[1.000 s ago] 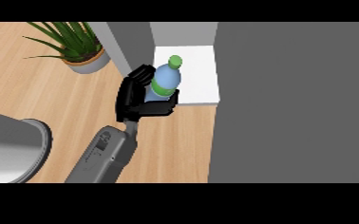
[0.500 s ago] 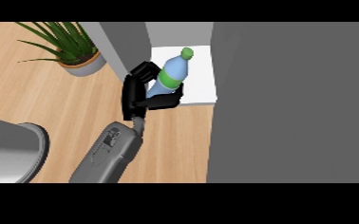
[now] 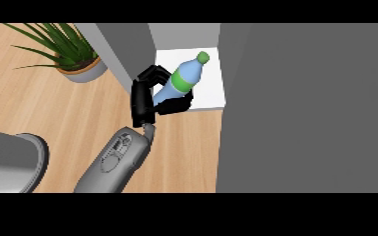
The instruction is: Pick up the bottled water, place it into the cabinet and close the cabinet
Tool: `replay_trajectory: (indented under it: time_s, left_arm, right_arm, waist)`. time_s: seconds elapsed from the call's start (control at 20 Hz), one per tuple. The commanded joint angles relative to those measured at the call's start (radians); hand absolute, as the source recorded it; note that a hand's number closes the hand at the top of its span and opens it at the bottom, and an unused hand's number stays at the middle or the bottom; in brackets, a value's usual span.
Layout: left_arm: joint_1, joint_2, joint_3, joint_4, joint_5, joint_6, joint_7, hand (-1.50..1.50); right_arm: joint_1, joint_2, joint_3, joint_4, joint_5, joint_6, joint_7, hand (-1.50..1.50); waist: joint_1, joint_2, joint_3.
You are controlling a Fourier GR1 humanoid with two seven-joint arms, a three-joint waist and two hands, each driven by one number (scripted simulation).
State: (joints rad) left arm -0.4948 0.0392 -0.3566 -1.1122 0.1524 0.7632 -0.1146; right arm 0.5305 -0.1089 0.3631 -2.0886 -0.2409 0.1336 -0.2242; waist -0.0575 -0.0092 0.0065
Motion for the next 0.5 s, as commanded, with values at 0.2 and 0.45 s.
replay_trajectory:
  time_s: [0.2, 0.45]
  left_arm:
    - [-0.264, 0.088, 0.009, 0.233, -0.076, -0.044, 0.045, 1.50]
    - [-0.284, 0.128, 0.000, 0.274, -0.109, 0.012, 0.073, 1.50]
  right_arm:
    - [-0.016, 0.001, 0.011, 0.009, -0.004, 0.009, 0.006, -1.50]
    - [-0.021, -0.003, 0.015, 0.029, 0.011, 0.013, -0.004, -1.50]
  waist:
    - [-0.045, 0.035, -0.006]
    - [-0.037, 0.034, -0.006]
